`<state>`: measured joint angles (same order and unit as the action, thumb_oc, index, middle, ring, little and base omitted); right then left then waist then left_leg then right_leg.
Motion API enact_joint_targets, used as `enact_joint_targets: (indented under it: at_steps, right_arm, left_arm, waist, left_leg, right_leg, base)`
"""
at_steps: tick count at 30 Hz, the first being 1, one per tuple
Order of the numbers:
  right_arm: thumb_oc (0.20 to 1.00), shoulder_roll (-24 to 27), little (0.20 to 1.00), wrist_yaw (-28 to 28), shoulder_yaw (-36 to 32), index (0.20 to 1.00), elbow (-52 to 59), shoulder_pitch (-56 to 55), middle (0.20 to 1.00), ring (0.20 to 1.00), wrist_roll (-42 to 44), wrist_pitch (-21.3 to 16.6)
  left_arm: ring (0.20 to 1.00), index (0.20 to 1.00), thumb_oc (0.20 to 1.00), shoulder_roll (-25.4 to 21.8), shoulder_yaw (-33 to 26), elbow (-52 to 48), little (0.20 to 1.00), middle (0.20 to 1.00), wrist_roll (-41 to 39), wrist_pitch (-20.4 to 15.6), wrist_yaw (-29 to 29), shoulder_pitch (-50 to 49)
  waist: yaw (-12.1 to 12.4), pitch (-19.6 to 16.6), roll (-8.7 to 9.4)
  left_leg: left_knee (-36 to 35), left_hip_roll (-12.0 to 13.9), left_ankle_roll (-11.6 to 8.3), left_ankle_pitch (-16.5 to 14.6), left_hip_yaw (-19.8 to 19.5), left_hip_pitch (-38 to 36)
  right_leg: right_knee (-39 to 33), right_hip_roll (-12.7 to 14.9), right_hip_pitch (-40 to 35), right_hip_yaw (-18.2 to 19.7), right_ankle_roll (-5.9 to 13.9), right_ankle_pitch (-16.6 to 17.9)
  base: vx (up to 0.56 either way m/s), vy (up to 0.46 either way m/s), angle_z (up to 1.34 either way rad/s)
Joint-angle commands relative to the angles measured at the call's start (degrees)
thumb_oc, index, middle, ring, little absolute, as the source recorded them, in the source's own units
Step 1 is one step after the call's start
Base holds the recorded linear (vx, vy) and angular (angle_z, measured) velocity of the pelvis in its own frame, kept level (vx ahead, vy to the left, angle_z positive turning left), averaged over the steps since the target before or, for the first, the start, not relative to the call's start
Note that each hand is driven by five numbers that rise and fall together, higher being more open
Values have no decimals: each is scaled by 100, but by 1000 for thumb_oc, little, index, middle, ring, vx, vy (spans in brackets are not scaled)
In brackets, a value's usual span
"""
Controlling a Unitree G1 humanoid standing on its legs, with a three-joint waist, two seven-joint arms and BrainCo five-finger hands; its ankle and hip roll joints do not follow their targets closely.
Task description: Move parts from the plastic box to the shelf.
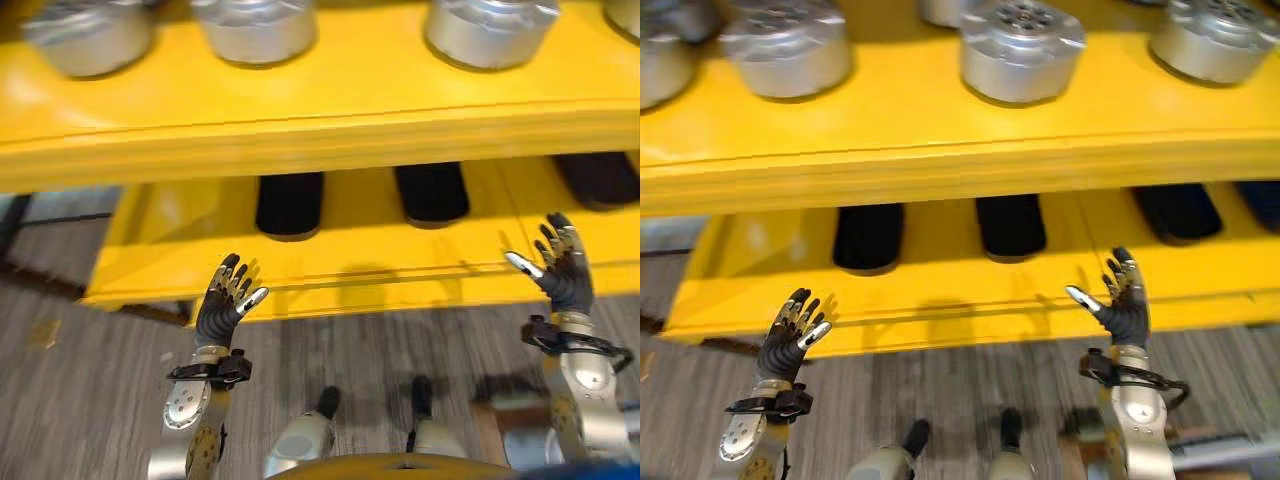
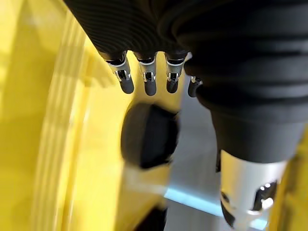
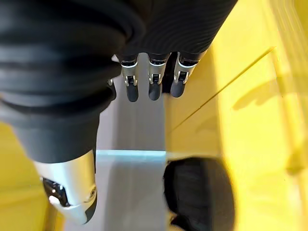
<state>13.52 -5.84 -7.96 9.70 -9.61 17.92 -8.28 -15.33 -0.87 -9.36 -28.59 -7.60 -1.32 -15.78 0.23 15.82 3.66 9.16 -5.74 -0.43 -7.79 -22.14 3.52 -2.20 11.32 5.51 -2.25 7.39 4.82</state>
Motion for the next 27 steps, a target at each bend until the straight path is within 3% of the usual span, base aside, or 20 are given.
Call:
enact_joint_targets:
  at_steps: [1, 7, 9, 12, 16, 18, 19, 20, 21, 23, 25, 26, 27]
  right_arm:
    - [1000, 211, 1000, 91, -226, 1000, -44, 118, 1000, 1000, 277, -315]
    - [1000, 123, 1000, 161, -97, 1000, -43, 134, 1000, 1000, 433, -219]
    - [1000, 64, 1000, 122, -40, 1000, -59, 148, 1000, 1000, 570, -201]
    - [1000, 48, 1000, 131, -40, 1000, -7, 122, 1000, 1000, 609, -180]
    - [1000, 7, 1000, 123, 7, 1000, 69, 63, 1000, 1000, 724, -191]
    - [1000, 5, 1000, 122, 7, 1000, 74, 64, 1000, 1000, 724, -188]
    - [1000, 11, 1000, 153, 85, 1000, 100, 99, 1000, 1000, 734, -194]
    - [1000, 24, 1000, 139, 184, 1000, 141, 103, 1000, 1000, 710, -189]
    - [1000, 24, 1000, 139, 185, 1000, 144, 100, 1000, 1000, 709, -187]
    - [1000, 19, 1000, 106, 212, 1000, 121, 85, 1000, 1000, 672, -154]
    - [1000, 6, 1000, 91, 216, 1000, 103, 114, 1000, 1000, 633, -95]
    - [1000, -7, 1000, 75, 209, 1000, 97, 133, 1000, 1000, 647, -89]
    - [1000, -7, 1000, 74, 210, 1000, 102, 133, 1000, 1000, 649, -86]
  left_arm:
    - [1000, 1000, 1000, -137, -82, -222, 1000, 1000, -18, -260, 78, 4]
    - [1000, 1000, 1000, -254, -121, -232, 1000, 1000, -18, -255, -23, -34]
    - [1000, 1000, 1000, -328, -96, -177, 1000, 1000, 27, -285, -171, 65]
    - [1000, 1000, 1000, -370, -90, -152, 1000, 1000, 36, -299, -206, 91]
    - [1000, 1000, 1000, -537, -45, -87, 1000, 1000, 154, -377, -344, 261]
    - [1000, 1000, 1000, -538, -44, -76, 1000, 1000, 155, -383, -344, 269]
    - [1000, 1000, 1000, -570, -80, -92, 1000, 1000, 149, -411, -412, 260]
    - [1000, 1000, 1000, -603, -154, -166, 1000, 1000, 139, -410, -499, 200]
    - [1000, 1000, 1000, -603, -154, -167, 1000, 1000, 139, -410, -499, 198]
    - [1000, 1000, 1000, -580, -206, -190, 1000, 1000, 154, -371, -521, 111]
    - [1000, 1000, 1000, -562, -272, -216, 1000, 1000, 185, -343, -545, 58]
    - [1000, 1000, 1000, -565, -309, -237, 1000, 1000, 190, -337, -559, 53]
    - [1000, 1000, 1000, -565, -312, -245, 1000, 1000, 190, -334, -560, 50]
  waist:
    - [-4, -307, -317]
    - [-125, -296, -200]
    - [-262, -251, -107]
    - [-297, -204, -68]
    - [-625, -72, 11]
    - [-591, -74, 14]
    - [-555, -21, 11]
    - [-420, 60, -52]
    - [-432, 64, -55]
    - [-395, 90, -72]
    - [-372, 60, -30]
    - [-348, 21, -40]
    - [-351, 41, -7]
  left_leg:
    - [-227, 35, -34, 659, 475, 453]
    - [-614, 155, 160, 675, 1107, 264]
    - [-736, 167, 290, 623, 1542, 178]
    - [-757, 173, 326, 595, 1768, 168]
    - [-780, 180, 408, 486, 2355, 175]
    - [-770, 185, 411, 474, 2392, 181]
    - [-706, 296, 411, 388, 2634, 169]
    - [-615, 592, 315, 298, 3038, 88]
    - [-612, 594, 313, 296, 3025, 85]
    - [-522, 734, 265, 205, 3241, -21]
    - [-432, 807, 212, 173, 3436, -11]
    - [-405, 853, 163, 36, 3446, -72]
    - [-373, 832, 186, 124, 3522, -16]
  right_leg:
    - [581, -773, -439, -215, -424, -1066]
    - [732, -702, -187, 251, -271, -975]
    - [803, -670, 26, 633, -134, -837]
    - [815, -674, 134, 828, -70, -752]
    - [715, -664, 493, 1292, 197, -338]
    - [708, -672, 504, 1329, 202, -327]
    - [767, -580, 586, 1093, 252, -275]
    - [887, -36, 506, -244, 203, -307]
    - [880, -36, 491, -260, 202, -307]
    - [830, 314, 326, -720, 175, -202]
    - [746, 753, 277, -913, 263, 224]
    - [722, 888, 223, -963, 358, 293]
    - [698, 922, 260, -996, 323, 392]
  base:
    - [54, 254, -59]
    - [5, 166, -52]
    - [-2, 279, -88]
    - [-13, 194, -119]
    - [-37, 176, -72]
    - [-2, 34, -77]
    - [-29, -18, -58]
    - [-28, -19, -67]
    - [-37, -56, -128]
    - [-21, -71, -196]
    - [-17, -157, -67]
    - [-30, -130, -32]
    - [67, -101, -20]
